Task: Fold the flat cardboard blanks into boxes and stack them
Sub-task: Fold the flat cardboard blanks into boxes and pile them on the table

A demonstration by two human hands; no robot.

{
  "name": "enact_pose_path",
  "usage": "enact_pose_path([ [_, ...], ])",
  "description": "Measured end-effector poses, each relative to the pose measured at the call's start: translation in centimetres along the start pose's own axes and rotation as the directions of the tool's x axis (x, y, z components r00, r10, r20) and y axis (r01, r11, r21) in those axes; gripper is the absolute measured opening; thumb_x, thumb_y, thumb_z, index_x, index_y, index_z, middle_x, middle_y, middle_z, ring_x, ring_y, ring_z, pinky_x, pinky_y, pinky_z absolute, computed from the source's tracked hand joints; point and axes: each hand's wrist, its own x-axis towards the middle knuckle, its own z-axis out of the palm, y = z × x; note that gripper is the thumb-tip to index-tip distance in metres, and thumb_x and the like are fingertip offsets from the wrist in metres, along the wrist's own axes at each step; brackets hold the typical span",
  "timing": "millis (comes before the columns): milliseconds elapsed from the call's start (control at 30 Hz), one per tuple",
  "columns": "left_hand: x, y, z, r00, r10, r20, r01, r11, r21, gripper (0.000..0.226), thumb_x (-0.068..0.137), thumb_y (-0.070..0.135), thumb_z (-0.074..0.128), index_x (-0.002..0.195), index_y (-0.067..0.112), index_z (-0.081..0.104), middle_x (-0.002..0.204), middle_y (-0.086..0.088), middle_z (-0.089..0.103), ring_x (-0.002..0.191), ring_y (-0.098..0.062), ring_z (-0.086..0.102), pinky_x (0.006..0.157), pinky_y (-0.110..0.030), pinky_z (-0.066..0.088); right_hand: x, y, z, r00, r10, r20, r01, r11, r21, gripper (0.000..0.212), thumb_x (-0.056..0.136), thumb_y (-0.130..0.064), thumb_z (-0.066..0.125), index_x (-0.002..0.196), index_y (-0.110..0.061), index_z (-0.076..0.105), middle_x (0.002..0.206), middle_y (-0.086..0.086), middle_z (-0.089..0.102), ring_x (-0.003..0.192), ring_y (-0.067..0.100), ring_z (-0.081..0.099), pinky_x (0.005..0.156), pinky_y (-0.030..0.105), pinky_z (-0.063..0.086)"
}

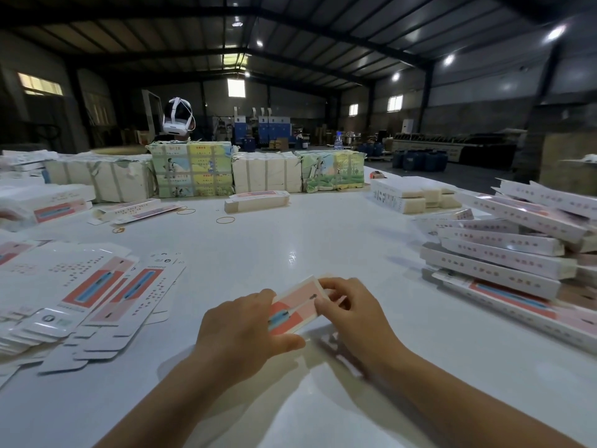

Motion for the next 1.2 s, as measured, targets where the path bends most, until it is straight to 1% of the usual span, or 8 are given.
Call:
enact_pose_path([
  [100,0.1,-0.4,-0.4,1.000,-0.006,-0.005,0.006,0.999,-0.039,0.074,0.058,0.084,0.037,0.113,0.036,0.042,0.115,0.018,0.056,0.078,-0.008,0.060,0.062,-0.011,0.046,0.7,0.0,-0.8,0.989,0.039,-0.143,-0.057,0.990,-0.127,0.063,0.084,-0.034,0.070,0.137,-0.037,0.036,0.121,-0.011,0.036,0.108,0.009,0.045,0.090,0.020,0.045],
  [167,-0.1,-0.5,-0.6,1.000,-0.011,-0.018,0.010,0.998,-0.061,0.065,0.066,0.081,0.048,0.113,0.036,0.043,0.112,0.018,0.057,0.078,-0.007,0.060,0.067,-0.017,0.051,1.2,-0.2,-1.4,0.962,0.254,-0.097,-0.237,0.959,0.158,0.081,0.081,-0.028,0.074,0.145,-0.034,0.024,0.126,-0.006,0.042,0.111,0.016,0.049,0.090,0.032,0.046],
  [300,-0.3,-0.2,-0.6,1.000,0.007,0.001,-0.007,0.998,-0.055,0.064,0.070,0.078,0.052,0.116,0.035,0.044,0.105,0.020,0.054,0.075,-0.007,0.059,0.066,-0.017,0.051,1.7,-0.3,-1.5,0.868,0.410,0.281,-0.487,0.588,0.646,0.042,0.081,0.000,0.067,0.121,-0.004,0.053,0.105,0.017,0.070,0.097,0.032,0.067,0.081,0.037,0.058],
  [467,-0.2,0.0,-0.5,1.000,-0.010,0.019,0.010,0.999,-0.034,0.067,0.069,0.079,0.048,0.118,0.034,0.042,0.116,0.018,0.056,0.079,-0.010,0.062,0.068,-0.016,0.052,0.5,-0.1,-0.7,0.999,0.041,0.030,-0.046,0.982,0.186,0.013,0.088,-0.005,0.062,0.093,-0.017,0.064,0.091,-0.002,0.072,0.087,0.017,0.069,0.078,0.024,0.057],
  [533,-0.2,0.2,-0.3,1.000,-0.018,0.001,0.018,1.000,0.004,0.065,0.071,0.077,0.049,0.118,0.034,0.042,0.117,0.017,0.056,0.079,-0.009,0.060,0.067,-0.014,0.049,-0.2,-0.1,0.0,0.988,-0.152,-0.016,0.145,0.964,-0.222,0.015,0.094,-0.011,0.054,0.098,-0.025,0.060,0.089,-0.016,0.065,0.082,0.007,0.064,0.073,0.012,0.051],
  [633,-0.1,0.2,-0.1,1.000,-0.030,-0.005,0.030,0.999,0.022,0.063,0.072,0.077,0.048,0.116,0.033,0.041,0.116,0.016,0.057,0.079,-0.009,0.058,0.070,-0.015,0.050,-0.6,0.2,0.8,0.971,-0.235,0.035,0.227,0.877,-0.424,0.022,0.100,-0.020,0.043,0.118,-0.021,0.055,0.095,-0.009,0.062,0.083,0.009,0.062,0.070,0.009,0.047],
  [867,-0.2,-0.1,-0.2,0.998,-0.017,-0.065,0.022,0.997,0.077,0.062,0.074,0.077,0.048,0.117,0.033,0.038,0.120,0.016,0.055,0.082,-0.007,0.056,0.072,-0.017,0.048,0.1,-1.0,0.2,0.990,0.135,0.031,-0.138,0.935,0.327,0.028,0.095,-0.015,0.053,0.080,-0.024,0.076,0.086,0.004,0.074,0.091,0.028,0.067,0.087,0.038,0.056],
  [1200,-0.5,0.3,-0.2,0.980,0.071,-0.187,-0.044,0.989,0.144,0.064,0.077,0.077,0.044,0.123,0.034,0.034,0.121,0.018,0.055,0.096,-0.005,0.059,0.075,-0.019,0.047,1.2,-0.8,-1.0,0.932,0.349,0.095,-0.326,0.696,0.640,0.006,0.087,0.002,0.061,0.089,0.003,0.066,0.080,0.017,0.072,0.076,0.026,0.071,0.067,0.030,0.057],
])
